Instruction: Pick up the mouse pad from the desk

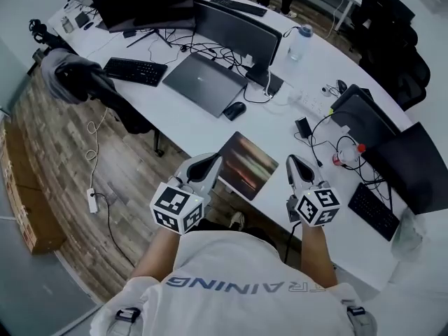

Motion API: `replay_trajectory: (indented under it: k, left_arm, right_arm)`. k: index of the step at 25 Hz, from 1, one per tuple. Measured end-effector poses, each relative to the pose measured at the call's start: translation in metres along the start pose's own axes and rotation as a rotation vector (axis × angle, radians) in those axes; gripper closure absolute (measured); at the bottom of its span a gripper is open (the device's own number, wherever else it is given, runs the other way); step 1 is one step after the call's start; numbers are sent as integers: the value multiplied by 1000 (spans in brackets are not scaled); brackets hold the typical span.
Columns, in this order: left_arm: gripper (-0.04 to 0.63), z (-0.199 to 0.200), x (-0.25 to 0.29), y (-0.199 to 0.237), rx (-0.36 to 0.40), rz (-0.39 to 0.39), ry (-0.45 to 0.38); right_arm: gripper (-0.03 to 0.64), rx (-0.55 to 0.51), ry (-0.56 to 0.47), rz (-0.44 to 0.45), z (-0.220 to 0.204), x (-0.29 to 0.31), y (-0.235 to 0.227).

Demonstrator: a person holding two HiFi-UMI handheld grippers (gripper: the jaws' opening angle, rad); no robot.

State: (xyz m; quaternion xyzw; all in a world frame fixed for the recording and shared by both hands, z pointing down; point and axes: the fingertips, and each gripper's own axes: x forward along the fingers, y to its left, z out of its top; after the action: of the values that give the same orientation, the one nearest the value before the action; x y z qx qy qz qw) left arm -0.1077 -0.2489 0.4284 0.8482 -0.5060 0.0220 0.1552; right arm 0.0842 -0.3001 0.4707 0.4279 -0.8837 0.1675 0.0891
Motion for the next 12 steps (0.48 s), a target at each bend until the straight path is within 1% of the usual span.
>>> replay_trajectory:
  k: [4,9,12]
  left_arm:
    - [595,-1,19,22,-2,-84,26]
    - [595,0,29,52,28,-226,84]
    - [595,0,32,73,38,-269,110]
  right_arm:
    - [603,3,1,-107,1,3,-1]
    - [603,65,14,-255,-10,11,19]
    - [603,64,29,-311,-11,23,30]
